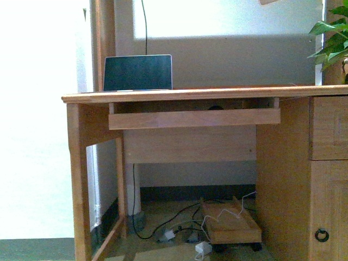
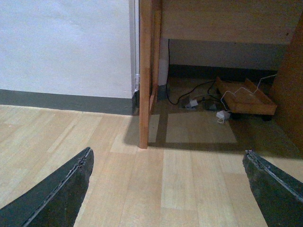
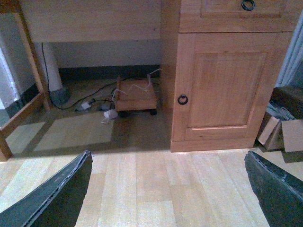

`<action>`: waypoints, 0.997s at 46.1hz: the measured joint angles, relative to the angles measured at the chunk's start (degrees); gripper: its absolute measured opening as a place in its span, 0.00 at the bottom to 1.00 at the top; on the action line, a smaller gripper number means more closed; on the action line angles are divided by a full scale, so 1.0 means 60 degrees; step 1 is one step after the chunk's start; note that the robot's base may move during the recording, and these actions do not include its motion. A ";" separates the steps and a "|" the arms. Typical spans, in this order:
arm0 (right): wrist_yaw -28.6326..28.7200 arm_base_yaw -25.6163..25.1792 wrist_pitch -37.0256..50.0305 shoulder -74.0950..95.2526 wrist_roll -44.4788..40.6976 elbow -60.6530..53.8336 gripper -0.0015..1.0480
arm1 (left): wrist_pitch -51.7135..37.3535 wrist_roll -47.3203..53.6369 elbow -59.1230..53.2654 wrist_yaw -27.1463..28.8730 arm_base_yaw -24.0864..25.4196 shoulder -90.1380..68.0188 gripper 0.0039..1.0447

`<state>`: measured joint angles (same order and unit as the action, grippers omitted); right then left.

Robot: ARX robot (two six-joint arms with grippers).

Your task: Place mouse

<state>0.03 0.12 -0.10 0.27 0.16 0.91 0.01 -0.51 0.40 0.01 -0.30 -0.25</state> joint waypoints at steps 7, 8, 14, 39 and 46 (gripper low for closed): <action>0.0000 0.0000 0.0000 0.0000 0.0000 0.0000 0.93 | 0.0000 0.0000 0.0000 0.0000 0.0000 0.0000 0.93; 0.0000 0.0000 0.0000 0.0000 0.0000 0.0000 0.93 | 0.0000 0.0000 0.0000 0.0000 0.0000 0.0000 0.93; 0.0000 0.0000 0.0000 0.0000 0.0000 0.0000 0.93 | 0.0000 0.0000 0.0000 0.0000 0.0000 0.0000 0.93; 0.0000 0.0000 0.0000 0.0000 0.0000 0.0000 0.93 | 0.0000 0.0000 0.0000 0.0000 0.0000 0.0000 0.93; 0.0000 0.0000 0.0000 0.0000 0.0000 0.0000 0.93 | 0.0000 0.0000 0.0000 0.0000 0.0000 0.0000 0.93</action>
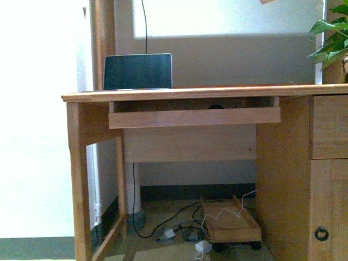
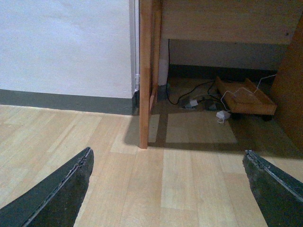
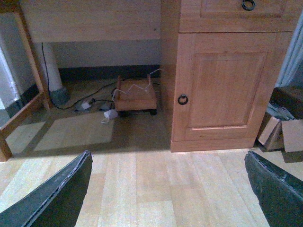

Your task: Place mouse

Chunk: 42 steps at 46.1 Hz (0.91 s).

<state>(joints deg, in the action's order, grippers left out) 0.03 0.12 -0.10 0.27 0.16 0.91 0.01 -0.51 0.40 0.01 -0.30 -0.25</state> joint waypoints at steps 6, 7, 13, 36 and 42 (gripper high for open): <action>0.0000 0.0000 0.0000 0.0000 0.0000 0.0000 0.93 | 0.0000 0.0000 0.0000 0.0000 0.0000 0.0000 0.93; 0.0000 0.0000 0.0000 0.0000 0.0000 0.0000 0.93 | 0.0000 0.0000 0.0000 0.0000 0.0000 0.0000 0.93; 0.0000 0.0000 0.0000 0.0000 0.0000 0.0000 0.93 | 0.0000 0.0000 0.0000 0.0000 0.0000 0.0000 0.93; 0.0000 0.0000 0.0000 0.0000 0.0000 0.0000 0.93 | 0.0000 0.0000 0.0000 0.0000 0.0000 0.0000 0.93; 0.0000 0.0000 0.0000 0.0000 0.0000 0.0000 0.93 | 0.0000 0.0000 0.0000 0.0000 0.0000 0.0000 0.93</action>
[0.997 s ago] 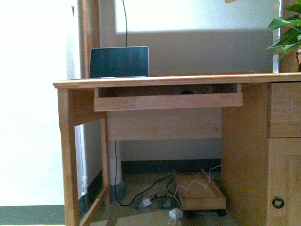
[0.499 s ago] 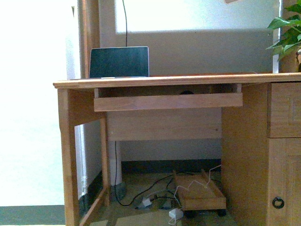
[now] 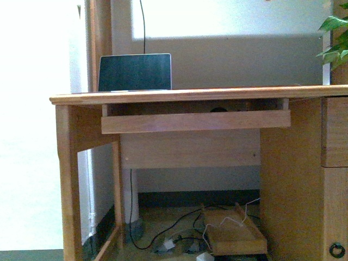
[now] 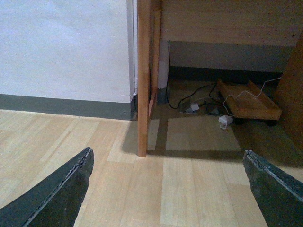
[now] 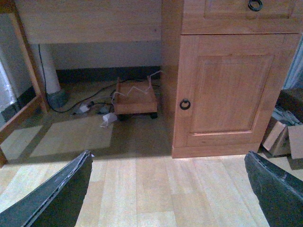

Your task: Place mouse

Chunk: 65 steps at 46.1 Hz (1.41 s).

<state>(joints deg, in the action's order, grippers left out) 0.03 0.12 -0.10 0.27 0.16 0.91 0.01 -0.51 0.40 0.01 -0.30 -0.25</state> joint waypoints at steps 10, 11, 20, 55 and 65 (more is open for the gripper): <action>-0.0004 0.0000 0.0000 0.0000 0.0000 0.0000 0.93 | 0.0000 0.0000 0.0000 -0.0004 0.0000 0.0000 0.93; 0.0000 0.0000 0.0000 0.0000 0.0000 0.0000 0.93 | 0.0000 0.0000 0.0000 0.0000 0.0000 0.0000 0.93; 0.0004 0.0000 0.0000 0.0000 0.0000 0.0000 0.93 | 0.0000 0.0000 0.0000 0.0000 0.0000 0.0000 0.93; -0.0004 0.0000 0.0000 -0.0004 0.0004 0.0000 0.93 | 0.0004 0.0000 0.0000 -0.0004 0.0000 0.0000 0.93; 0.0000 0.0000 0.0000 -0.0004 -0.0004 0.0000 0.93 | 0.0004 0.0000 0.0000 0.0000 0.0000 0.0000 0.93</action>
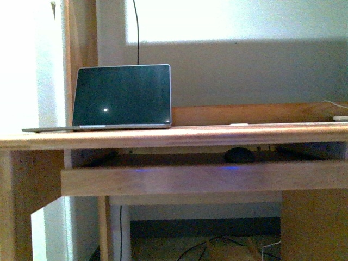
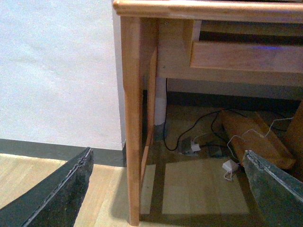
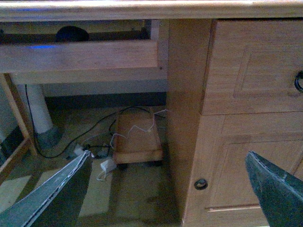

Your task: Place mouse

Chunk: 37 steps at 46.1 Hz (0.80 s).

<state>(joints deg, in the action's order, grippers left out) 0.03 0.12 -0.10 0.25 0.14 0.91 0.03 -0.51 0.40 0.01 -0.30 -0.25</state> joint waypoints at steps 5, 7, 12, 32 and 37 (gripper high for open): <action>0.0000 0.0000 0.0000 0.0000 0.0004 0.0000 0.93 | 0.0000 0.0000 0.0000 0.0000 0.0000 0.0000 0.93; 0.0004 0.0000 0.0000 0.0000 0.0004 0.0000 0.93 | 0.0000 0.0000 0.0000 -0.0004 0.0000 0.0000 0.93; -0.0004 0.0000 0.0000 0.0000 0.0004 0.0000 0.93 | 0.0892 -0.0900 0.0474 -0.1337 0.0441 -0.0947 0.93; -0.0004 0.0000 0.0000 0.0000 0.0004 0.0000 0.93 | -0.8174 0.7974 0.3887 -0.3173 0.1592 -1.3409 0.93; 0.0000 0.0000 0.0000 0.0000 0.0004 0.0000 0.93 | -0.9664 1.0276 0.4390 -0.3665 0.1220 -1.5030 0.93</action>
<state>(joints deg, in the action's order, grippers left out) 0.03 0.12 -0.10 0.25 0.16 0.91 -57.95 61.14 26.74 -21.98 7.03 -90.43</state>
